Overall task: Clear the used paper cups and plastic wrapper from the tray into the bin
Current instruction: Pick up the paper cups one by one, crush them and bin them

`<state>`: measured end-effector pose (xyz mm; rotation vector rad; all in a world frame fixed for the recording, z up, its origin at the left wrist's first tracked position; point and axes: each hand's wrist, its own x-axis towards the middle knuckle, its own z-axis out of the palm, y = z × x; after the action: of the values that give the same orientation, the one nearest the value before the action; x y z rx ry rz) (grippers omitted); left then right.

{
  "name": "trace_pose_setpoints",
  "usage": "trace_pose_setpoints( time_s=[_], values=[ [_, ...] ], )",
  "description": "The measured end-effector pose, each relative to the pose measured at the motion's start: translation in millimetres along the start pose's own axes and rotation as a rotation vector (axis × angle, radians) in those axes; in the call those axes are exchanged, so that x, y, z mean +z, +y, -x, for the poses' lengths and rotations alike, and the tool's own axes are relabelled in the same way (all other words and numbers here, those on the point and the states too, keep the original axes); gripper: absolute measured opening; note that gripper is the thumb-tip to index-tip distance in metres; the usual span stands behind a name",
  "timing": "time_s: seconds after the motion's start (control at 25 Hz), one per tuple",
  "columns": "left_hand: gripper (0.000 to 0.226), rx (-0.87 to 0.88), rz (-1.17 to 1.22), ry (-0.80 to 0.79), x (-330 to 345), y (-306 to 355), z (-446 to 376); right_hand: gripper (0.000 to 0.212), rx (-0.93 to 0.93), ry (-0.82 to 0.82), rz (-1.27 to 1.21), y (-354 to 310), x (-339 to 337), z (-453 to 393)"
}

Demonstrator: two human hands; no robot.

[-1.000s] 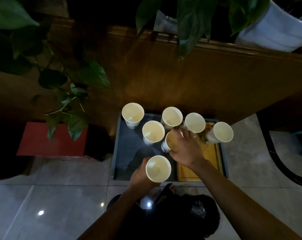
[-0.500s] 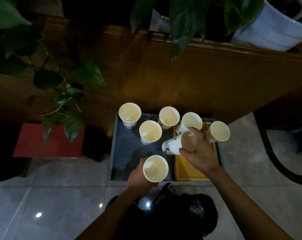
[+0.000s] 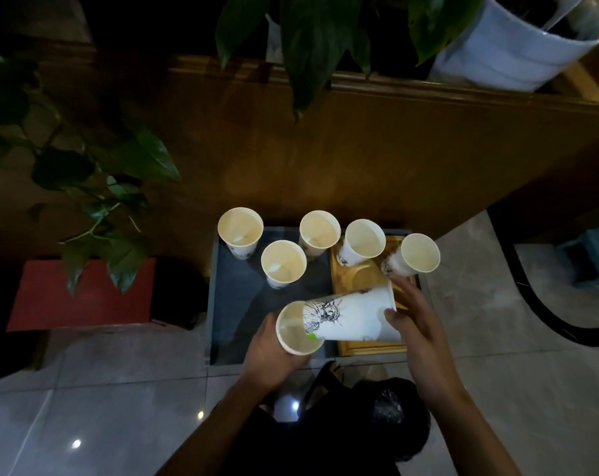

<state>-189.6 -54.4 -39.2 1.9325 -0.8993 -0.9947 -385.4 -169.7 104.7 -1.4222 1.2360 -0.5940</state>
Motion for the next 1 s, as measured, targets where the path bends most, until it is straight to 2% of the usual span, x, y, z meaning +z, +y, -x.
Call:
trace_pose_setpoints(
  time_s=[0.44,0.64,0.8,1.0],
  values=[
    [0.104,0.278,-0.169,0.024,-36.8,41.8,29.3,0.057,-0.065,0.037,0.004,-10.4,-1.9,24.1],
    [0.105,0.35,-0.193,0.03,-41.6,60.9,37.7,0.051,-0.102,0.032,0.012,-18.6,6.6,29.7],
    [0.106,0.331,-0.212,0.027,-43.9,68.3,42.1,0.058,-0.138,-0.031,0.055,-25.3,4.7,33.7],
    [0.105,0.335,-0.255,0.009,-45.8,70.2,44.3,0.072,-0.169,-0.197,0.136,-31.9,1.7,35.4]
  ],
)
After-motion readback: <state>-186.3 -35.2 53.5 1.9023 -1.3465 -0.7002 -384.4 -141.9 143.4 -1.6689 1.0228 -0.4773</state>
